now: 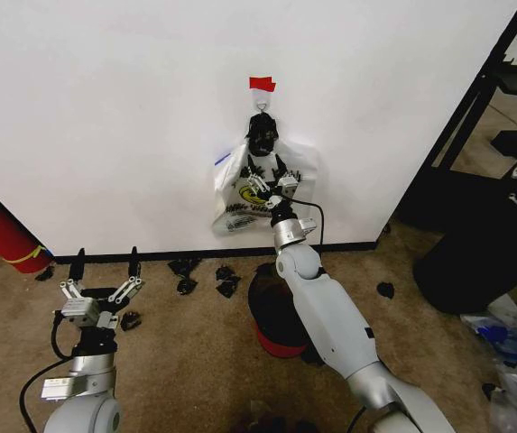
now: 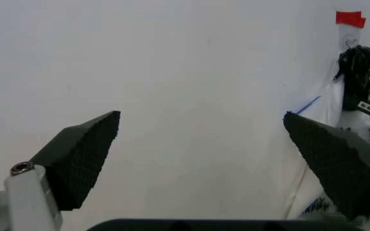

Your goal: Pick up the garbage bag from the wall and place it over the trash bin.

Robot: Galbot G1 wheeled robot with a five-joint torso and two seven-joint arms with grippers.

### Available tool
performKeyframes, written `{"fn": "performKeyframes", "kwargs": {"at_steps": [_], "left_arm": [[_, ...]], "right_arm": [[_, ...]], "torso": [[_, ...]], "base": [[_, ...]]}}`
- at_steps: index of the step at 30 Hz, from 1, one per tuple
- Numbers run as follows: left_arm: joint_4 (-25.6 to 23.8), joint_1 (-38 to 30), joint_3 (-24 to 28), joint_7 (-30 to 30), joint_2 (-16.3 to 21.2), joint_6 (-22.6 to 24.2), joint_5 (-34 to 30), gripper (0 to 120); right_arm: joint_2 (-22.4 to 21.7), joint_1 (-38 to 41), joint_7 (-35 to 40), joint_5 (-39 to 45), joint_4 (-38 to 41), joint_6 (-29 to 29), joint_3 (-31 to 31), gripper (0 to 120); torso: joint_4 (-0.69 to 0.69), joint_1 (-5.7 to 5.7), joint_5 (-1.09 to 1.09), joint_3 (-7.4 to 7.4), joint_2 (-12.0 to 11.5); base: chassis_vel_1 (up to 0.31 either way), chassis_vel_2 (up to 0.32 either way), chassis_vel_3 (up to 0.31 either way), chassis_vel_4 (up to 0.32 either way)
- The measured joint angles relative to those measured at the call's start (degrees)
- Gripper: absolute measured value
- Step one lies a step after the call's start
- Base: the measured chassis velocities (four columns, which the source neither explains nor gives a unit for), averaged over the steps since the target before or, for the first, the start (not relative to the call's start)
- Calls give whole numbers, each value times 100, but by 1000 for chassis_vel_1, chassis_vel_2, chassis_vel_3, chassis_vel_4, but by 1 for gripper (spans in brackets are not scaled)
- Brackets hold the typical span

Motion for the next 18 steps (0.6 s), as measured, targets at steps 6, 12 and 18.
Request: {"fn": "performKeyframes", "kwargs": {"at_steps": [6, 12, 18], "left_arm": [[-23, 32, -8, 1, -20, -6, 18, 100], [-58, 74, -30, 1, -18, -11, 29, 100], [-107, 107, -35, 1, -18, -13, 38, 100]], "right_arm": [[30, 79, -22, 48, -62, 0, 3, 78], [48, 131, -52, 64, -89, -1, 1, 67], [48, 145, -78, 71, -89, -20, -7, 47]], "torso": [[0, 0, 0, 0, 1], [0, 0, 0, 0, 1], [0, 0, 0, 0, 1]], "base": [[0, 0, 0, 0], [0, 0, 0, 0], [0, 0, 0, 0]]}}
